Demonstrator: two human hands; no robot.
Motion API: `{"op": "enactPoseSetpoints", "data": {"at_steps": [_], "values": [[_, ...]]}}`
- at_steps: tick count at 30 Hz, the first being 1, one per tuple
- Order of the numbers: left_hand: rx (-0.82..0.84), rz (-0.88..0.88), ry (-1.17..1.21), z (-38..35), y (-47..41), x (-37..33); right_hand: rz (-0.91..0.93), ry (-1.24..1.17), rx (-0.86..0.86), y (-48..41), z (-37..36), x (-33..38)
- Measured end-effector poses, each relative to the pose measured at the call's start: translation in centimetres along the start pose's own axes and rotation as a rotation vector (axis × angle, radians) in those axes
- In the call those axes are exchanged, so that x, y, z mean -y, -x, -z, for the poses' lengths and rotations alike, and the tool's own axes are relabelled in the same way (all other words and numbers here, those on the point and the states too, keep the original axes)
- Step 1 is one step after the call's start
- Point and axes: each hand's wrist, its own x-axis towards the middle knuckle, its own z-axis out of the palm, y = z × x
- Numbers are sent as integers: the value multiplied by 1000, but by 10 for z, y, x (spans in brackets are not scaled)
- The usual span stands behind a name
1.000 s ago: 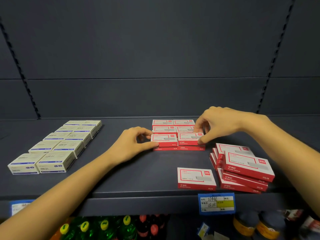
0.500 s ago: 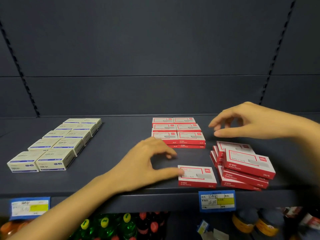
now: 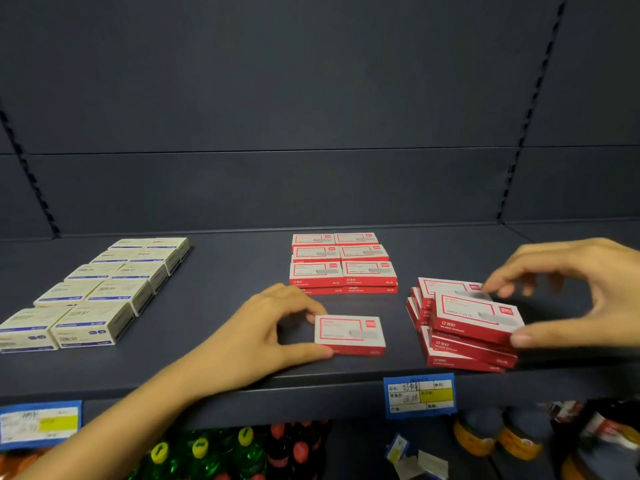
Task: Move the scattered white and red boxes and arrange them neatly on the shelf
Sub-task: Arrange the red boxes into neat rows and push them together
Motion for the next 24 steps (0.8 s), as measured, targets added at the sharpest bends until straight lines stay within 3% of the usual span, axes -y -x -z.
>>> {"op": "enactPoseSetpoints", "data": {"at_steps": [9,19,24], "values": [[-56,99,-15,18,1,13,-66,102,49,0,-6,-6],[-95,244,26,13,-4,32,41,54,123,-41,-2,6],[-139,253,33,11,-6,32,53,256,198,-73,-19,22]]}}
